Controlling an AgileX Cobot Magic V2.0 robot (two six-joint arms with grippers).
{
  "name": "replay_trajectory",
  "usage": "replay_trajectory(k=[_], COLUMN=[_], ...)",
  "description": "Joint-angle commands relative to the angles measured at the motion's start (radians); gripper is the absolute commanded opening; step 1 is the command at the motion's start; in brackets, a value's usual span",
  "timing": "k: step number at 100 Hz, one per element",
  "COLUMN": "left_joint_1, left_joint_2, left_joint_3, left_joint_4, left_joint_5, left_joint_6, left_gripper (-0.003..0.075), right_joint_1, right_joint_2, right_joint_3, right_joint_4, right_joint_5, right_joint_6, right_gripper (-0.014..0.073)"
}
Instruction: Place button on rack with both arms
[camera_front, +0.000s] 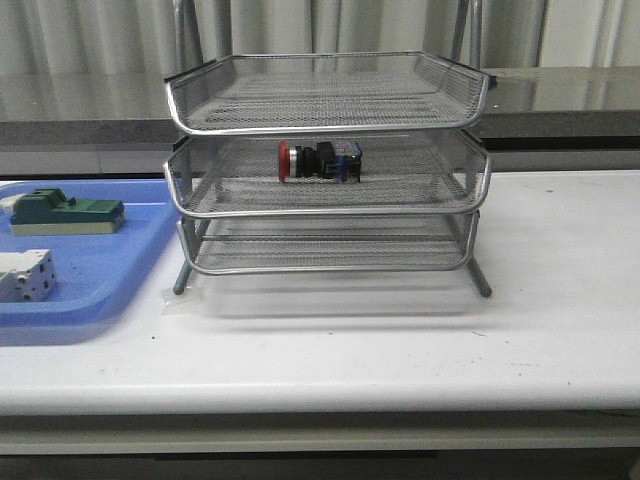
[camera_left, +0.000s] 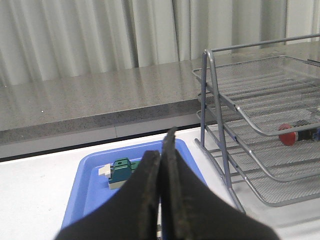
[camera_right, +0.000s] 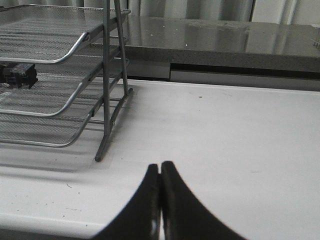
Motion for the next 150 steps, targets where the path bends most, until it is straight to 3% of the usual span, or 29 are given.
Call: replay_trajectory(k=[1,92,107,114,131,150], left_joint_1=[0.002,0.002,0.002,0.002,0.002,0.002], left_joint_2=[0.008,0.008,0.008,0.008,0.004,-0.018], left_joint_3=[-0.028,-0.028,-0.028,-0.028,-0.025,0.03], left_joint_4=[-0.016,-0.016,0.046,0.133,0.464,0.547], left_joint_5=[-0.072,-0.072,-0.072,-0.072,-0.072,-0.153], left_joint_6=[-0.007,-0.007,-0.015,-0.09,-0.462,-0.538], left_gripper=[-0.002,-0.002,-0.002,-0.002,-0.002,-0.002], right_joint_1=[0.001,0.001,0.001,0.001,0.001,0.001], right_joint_2=[-0.019,-0.019,-0.019,-0.019,-0.019,-0.019], right_joint_3=[0.001,0.001,0.001,0.001,0.001,0.001], right_joint_4=[-0.01,-0.01,-0.01,-0.01,-0.01,-0.01], right_joint_5=[-0.087,-0.087,-0.087,-0.087,-0.087,-0.087], right_joint_6=[0.002,0.002,0.002,0.002,0.002,0.002], right_gripper=[-0.0057,-0.0057,-0.0057,-0.0057,-0.0057,-0.0057])
